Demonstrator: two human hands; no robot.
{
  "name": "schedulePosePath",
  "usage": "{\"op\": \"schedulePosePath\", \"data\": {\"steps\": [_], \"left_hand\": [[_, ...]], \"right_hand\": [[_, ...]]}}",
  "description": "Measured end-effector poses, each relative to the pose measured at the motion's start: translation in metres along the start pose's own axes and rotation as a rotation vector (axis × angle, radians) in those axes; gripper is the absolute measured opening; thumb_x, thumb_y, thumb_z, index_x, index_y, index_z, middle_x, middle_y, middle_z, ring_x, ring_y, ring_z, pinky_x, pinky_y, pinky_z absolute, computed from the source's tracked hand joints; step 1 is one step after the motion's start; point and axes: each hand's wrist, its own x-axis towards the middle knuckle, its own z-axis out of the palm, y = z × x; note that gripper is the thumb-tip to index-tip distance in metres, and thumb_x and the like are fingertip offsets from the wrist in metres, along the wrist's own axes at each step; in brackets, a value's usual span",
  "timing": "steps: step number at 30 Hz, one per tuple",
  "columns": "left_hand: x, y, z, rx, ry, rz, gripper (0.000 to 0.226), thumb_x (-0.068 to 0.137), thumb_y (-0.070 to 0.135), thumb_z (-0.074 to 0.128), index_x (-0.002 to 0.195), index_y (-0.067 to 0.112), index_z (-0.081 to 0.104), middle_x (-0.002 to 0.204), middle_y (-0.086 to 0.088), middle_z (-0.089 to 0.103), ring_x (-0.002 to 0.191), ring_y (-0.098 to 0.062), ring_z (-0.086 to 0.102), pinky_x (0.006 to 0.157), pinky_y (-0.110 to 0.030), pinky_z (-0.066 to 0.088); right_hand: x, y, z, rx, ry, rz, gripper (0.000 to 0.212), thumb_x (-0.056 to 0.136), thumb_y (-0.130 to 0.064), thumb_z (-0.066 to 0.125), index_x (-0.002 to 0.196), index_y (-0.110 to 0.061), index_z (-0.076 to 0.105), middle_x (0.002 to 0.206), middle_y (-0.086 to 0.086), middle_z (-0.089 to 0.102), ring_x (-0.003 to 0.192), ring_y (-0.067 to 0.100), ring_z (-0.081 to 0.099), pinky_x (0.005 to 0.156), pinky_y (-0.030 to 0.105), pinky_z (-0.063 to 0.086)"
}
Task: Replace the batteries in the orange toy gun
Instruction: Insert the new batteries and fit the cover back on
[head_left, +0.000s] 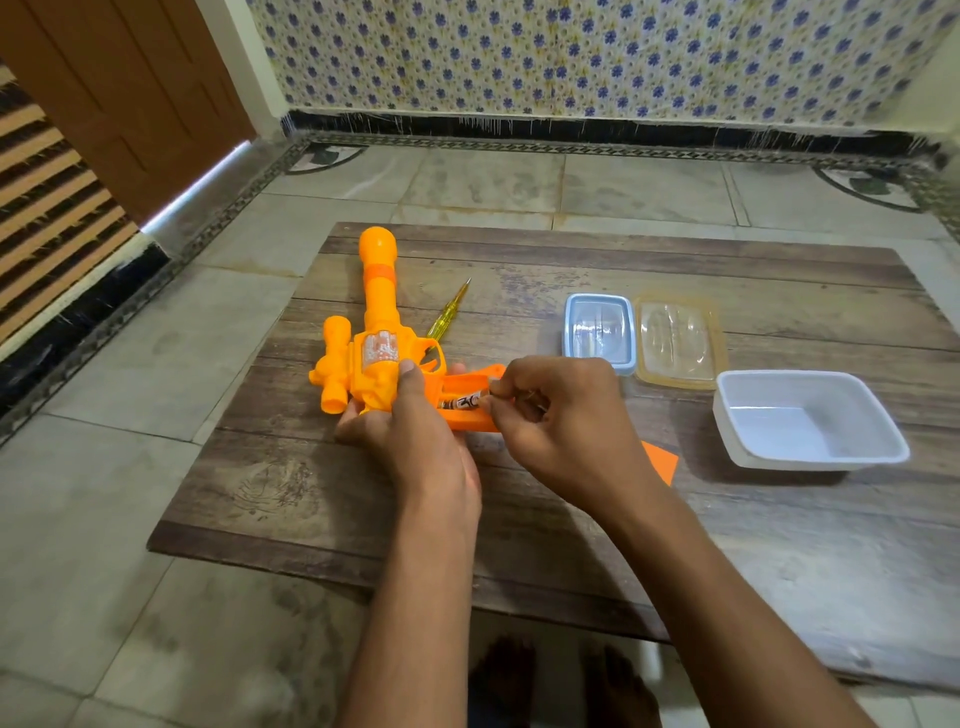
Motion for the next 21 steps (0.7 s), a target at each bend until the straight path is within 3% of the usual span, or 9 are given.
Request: {"op": "schedulePosePath", "data": {"steps": [2, 4, 7, 10, 12, 16, 18, 21], "left_hand": [[0.001, -0.001, -0.001, 0.015, 0.011, -0.004, 0.047, 0.099, 0.009, 0.066, 0.136, 0.020, 0.039, 0.132, -0.018, 0.063, 0.097, -0.036, 0.075, 0.084, -0.061, 0.062], [0.002, -0.001, -0.002, 0.033, 0.015, -0.014, 0.048, 0.099, 0.013, 0.066, 0.139, 0.019, 0.040, 0.131, -0.019, 0.064, 0.098, -0.035, 0.075, 0.083, -0.060, 0.062], [0.004, -0.002, -0.001, 0.037, 0.029, -0.036, 0.045, 0.101, 0.012, 0.064, 0.138, 0.018, 0.039, 0.123, -0.022, 0.067, 0.086, -0.033, 0.075, 0.077, -0.057, 0.064], [0.005, -0.001, -0.001, 0.043, 0.016, -0.038, 0.046, 0.100, 0.011, 0.065, 0.140, 0.015, 0.043, 0.124, -0.025, 0.068, 0.094, -0.038, 0.075, 0.077, -0.056, 0.063], [0.004, -0.002, -0.002, 0.064, 0.019, -0.040, 0.047, 0.099, 0.012, 0.066, 0.141, 0.015, 0.045, 0.126, -0.026, 0.067, 0.106, -0.043, 0.073, 0.082, -0.063, 0.061], [-0.002, -0.003, 0.000, 0.086, 0.021, -0.045, 0.046, 0.098, 0.014, 0.067, 0.138, 0.018, 0.044, 0.124, -0.029, 0.068, 0.107, -0.045, 0.072, 0.083, -0.071, 0.057], [-0.003, -0.002, -0.001, 0.066, 0.012, -0.046, 0.042, 0.099, 0.014, 0.066, 0.137, 0.015, 0.047, 0.123, -0.029, 0.068, 0.098, -0.040, 0.074, 0.080, -0.062, 0.061], [-0.005, 0.002, -0.002, 0.043, 0.008, -0.063, 0.033, 0.103, 0.015, 0.061, 0.134, 0.009, 0.052, 0.114, -0.032, 0.068, 0.078, -0.033, 0.070, 0.063, -0.044, 0.062]], "right_hand": [[0.001, -0.001, 0.001, -0.040, -0.019, -0.029, 0.014, 0.078, -0.008, 0.076, 0.066, -0.011, 0.067, 0.054, -0.015, 0.042, 0.049, 0.008, 0.043, 0.050, 0.018, 0.033], [0.002, -0.003, 0.002, -0.086, -0.029, -0.077, 0.016, 0.077, -0.010, 0.071, 0.063, -0.011, 0.064, 0.055, -0.009, 0.046, 0.050, 0.012, 0.039, 0.048, 0.030, 0.040], [0.003, -0.006, 0.004, -0.201, -0.076, -0.133, 0.021, 0.079, -0.018, 0.060, 0.061, -0.011, 0.054, 0.057, -0.004, 0.046, 0.052, 0.026, 0.048, 0.046, 0.040, 0.043], [0.002, -0.009, 0.003, -0.293, -0.120, -0.173, 0.024, 0.078, -0.022, 0.054, 0.061, -0.019, 0.038, 0.059, -0.005, 0.039, 0.055, 0.034, 0.052, 0.043, 0.039, 0.041], [0.002, -0.010, 0.000, -0.318, -0.156, -0.199, 0.023, 0.076, -0.024, 0.053, 0.061, -0.020, 0.036, 0.059, -0.002, 0.045, 0.054, 0.034, 0.052, 0.042, 0.037, 0.041], [0.002, -0.011, -0.001, -0.349, -0.217, -0.213, 0.021, 0.075, -0.033, 0.047, 0.061, -0.020, 0.037, 0.060, -0.005, 0.036, 0.054, 0.033, 0.051, 0.042, 0.036, 0.040], [0.003, -0.010, -0.001, -0.360, -0.241, -0.225, 0.022, 0.074, -0.037, 0.044, 0.062, -0.020, 0.036, 0.061, -0.004, 0.037, 0.055, 0.033, 0.052, 0.043, 0.036, 0.042], [0.002, -0.009, -0.001, -0.374, -0.283, -0.234, 0.024, 0.077, -0.042, 0.042, 0.064, -0.021, 0.037, 0.065, -0.002, 0.044, 0.060, 0.034, 0.056, 0.047, 0.038, 0.045]]}}
